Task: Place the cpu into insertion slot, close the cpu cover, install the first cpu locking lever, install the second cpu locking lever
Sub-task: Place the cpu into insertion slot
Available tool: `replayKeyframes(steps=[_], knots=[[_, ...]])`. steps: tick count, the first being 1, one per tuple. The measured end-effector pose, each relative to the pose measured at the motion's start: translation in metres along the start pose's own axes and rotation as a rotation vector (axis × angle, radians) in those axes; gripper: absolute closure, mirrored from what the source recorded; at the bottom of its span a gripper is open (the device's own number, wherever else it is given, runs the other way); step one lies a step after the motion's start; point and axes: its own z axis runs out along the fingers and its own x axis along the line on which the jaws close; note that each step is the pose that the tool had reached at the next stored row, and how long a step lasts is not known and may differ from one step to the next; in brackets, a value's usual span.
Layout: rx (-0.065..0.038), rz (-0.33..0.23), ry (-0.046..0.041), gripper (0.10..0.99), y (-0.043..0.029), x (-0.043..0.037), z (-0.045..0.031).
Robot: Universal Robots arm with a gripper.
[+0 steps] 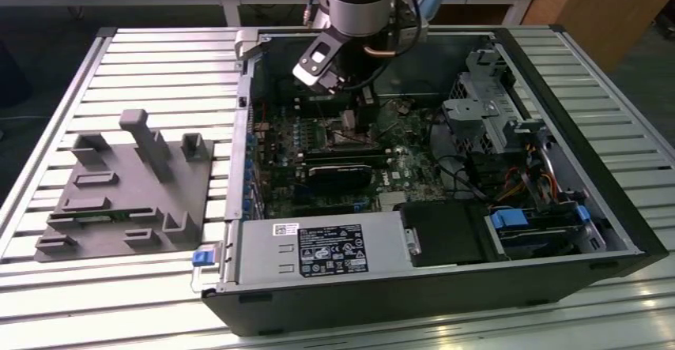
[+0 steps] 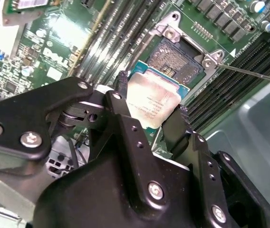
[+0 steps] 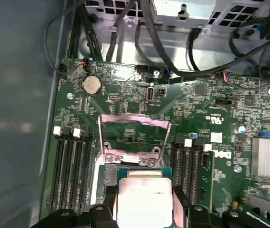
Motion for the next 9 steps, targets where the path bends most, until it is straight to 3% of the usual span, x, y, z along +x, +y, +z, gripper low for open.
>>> replayKeyframes(steps=[9], knots=[[0.000,0.044,-0.0040,0.545,-0.0021,0.0064,0.0068]])
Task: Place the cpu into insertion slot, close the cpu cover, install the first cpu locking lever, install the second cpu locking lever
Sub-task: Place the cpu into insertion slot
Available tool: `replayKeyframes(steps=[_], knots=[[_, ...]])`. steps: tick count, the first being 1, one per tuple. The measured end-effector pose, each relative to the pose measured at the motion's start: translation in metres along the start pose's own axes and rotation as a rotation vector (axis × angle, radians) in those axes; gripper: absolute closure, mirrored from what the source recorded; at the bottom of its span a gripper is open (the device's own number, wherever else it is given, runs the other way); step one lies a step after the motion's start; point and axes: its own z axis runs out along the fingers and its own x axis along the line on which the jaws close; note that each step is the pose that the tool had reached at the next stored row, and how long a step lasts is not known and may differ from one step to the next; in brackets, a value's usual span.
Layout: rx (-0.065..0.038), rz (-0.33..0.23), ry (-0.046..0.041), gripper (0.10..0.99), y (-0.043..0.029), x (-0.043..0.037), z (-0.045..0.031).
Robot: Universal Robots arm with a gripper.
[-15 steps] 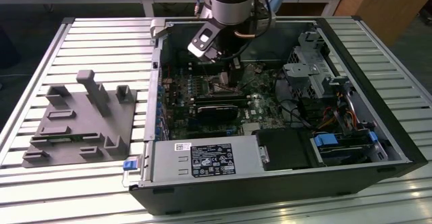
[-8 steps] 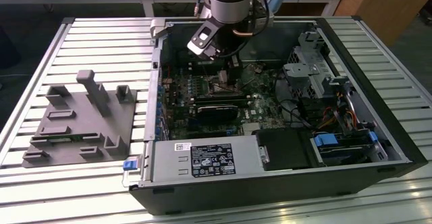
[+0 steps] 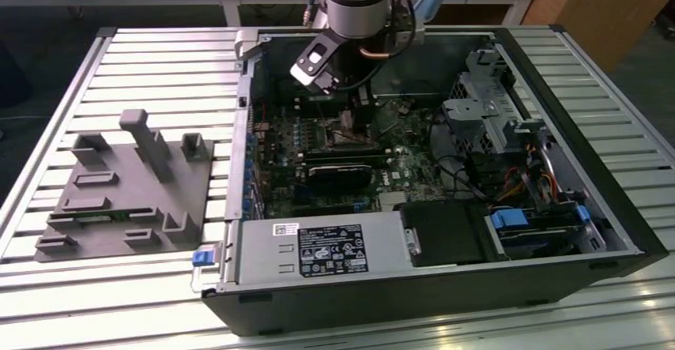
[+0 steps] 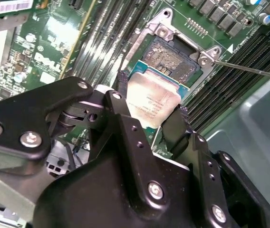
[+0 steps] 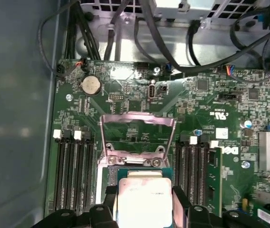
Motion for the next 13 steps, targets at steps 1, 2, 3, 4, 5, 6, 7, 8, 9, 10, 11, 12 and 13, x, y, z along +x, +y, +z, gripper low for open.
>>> replayKeyframes(steps=[1,2,3,4,5,6,7,8,9,10,11,12,13], knots=[[0.000,0.000,0.0000,0.545,-0.0007,0.0010,0.0008],[0.000,0.000,0.0000,0.545,-0.0013,0.0020,0.0019],[0.000,0.000,0.0001,0.545,-0.0017,0.0027,0.0031],[0.000,0.000,0.0000,0.545,-0.0020,0.0031,0.0042],[0.000,-0.001,0.0000,0.545,-0.0021,0.0033,0.0054],[0.000,-0.001,0.0001,0.545,-0.0022,0.0034,0.0066],[0.001,-0.001,0.0001,0.545,-0.0024,0.0035,0.0076],[0.001,-0.001,0.0000,0.545,-0.0025,0.0035,0.0086],[0.001,-0.001,-0.0001,0.545,-0.0026,0.0035,0.0096],[0.001,-0.001,-0.0008,0.545,-0.0027,0.0035,0.0106],[0.001,-0.001,-0.0020,0.545,-0.0028,0.0035,0.0115],[0.001,-0.001,-0.0038,0.545,-0.0029,0.0035,0.0124],[0.001,-0.001,-0.0064,0.545,-0.0030,0.0035,0.0130]])
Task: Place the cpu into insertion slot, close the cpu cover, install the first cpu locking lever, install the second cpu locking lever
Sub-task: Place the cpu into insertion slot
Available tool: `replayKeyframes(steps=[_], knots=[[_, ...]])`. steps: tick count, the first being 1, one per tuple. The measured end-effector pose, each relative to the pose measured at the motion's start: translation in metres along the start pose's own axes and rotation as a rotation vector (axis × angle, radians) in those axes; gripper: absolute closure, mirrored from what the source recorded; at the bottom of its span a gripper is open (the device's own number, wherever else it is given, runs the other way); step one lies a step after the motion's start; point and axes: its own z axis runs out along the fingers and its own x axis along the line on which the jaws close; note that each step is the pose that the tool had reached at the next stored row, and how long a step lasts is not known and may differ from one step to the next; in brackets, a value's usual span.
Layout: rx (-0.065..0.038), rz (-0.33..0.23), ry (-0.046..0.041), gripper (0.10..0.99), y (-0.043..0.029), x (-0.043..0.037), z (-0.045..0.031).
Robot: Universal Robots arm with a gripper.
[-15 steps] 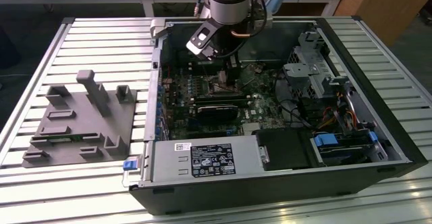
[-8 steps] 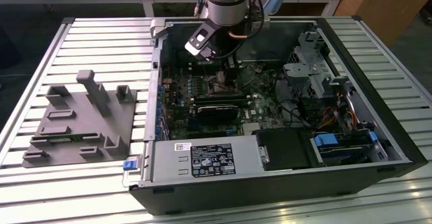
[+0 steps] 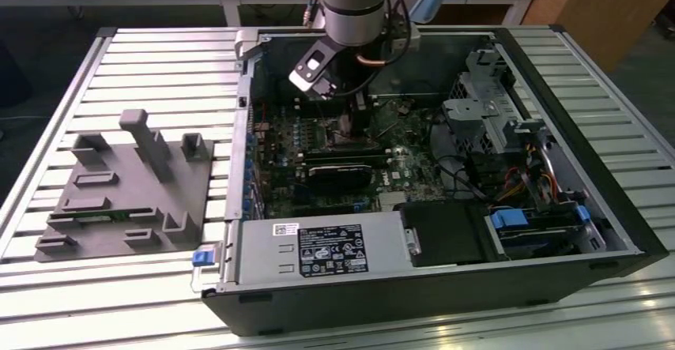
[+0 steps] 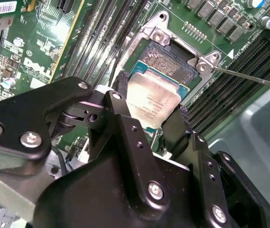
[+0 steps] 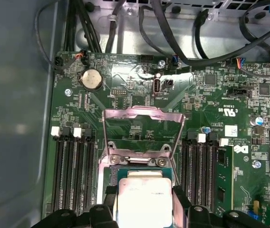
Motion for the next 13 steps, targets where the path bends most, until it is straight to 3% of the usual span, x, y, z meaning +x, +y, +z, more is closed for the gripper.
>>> replayKeyframes(steps=[3,13], knots=[[0.000,-0.001,-0.0087,0.545,-0.0001,0.0000,0.0011],[0.000,0.013,-0.0099,0.545,-0.0025,0.0000,0.0032]])
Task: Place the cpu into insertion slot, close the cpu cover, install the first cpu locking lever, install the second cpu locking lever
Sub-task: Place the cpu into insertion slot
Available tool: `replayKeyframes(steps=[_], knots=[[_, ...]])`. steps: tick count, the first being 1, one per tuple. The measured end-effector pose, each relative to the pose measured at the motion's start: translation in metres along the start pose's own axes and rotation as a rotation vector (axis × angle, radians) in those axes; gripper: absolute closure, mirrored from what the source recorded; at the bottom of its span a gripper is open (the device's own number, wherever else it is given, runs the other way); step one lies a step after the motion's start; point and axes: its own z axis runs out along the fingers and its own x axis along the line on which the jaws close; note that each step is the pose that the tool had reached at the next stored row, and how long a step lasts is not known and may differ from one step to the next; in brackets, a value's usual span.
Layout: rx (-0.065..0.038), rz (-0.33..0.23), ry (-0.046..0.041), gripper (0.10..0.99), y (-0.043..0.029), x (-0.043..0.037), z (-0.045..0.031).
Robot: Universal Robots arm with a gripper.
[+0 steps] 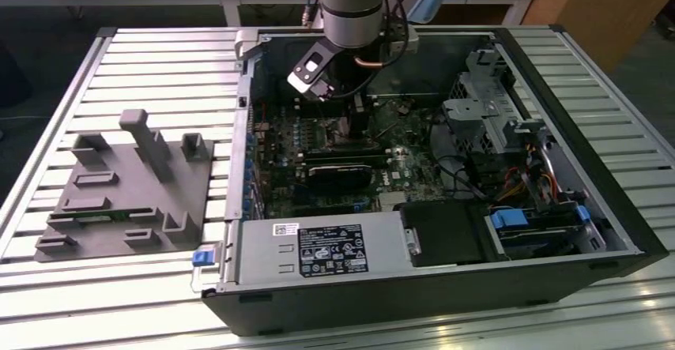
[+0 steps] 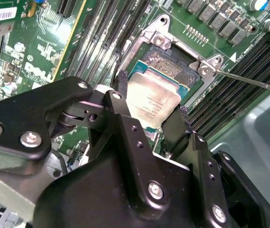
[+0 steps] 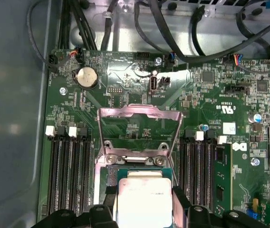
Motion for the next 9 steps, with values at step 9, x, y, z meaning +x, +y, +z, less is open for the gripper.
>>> replayKeyframes(steps=[9], knots=[[0.000,0.000,0.0004,0.545,-0.0020,0.0013,0.0051]])
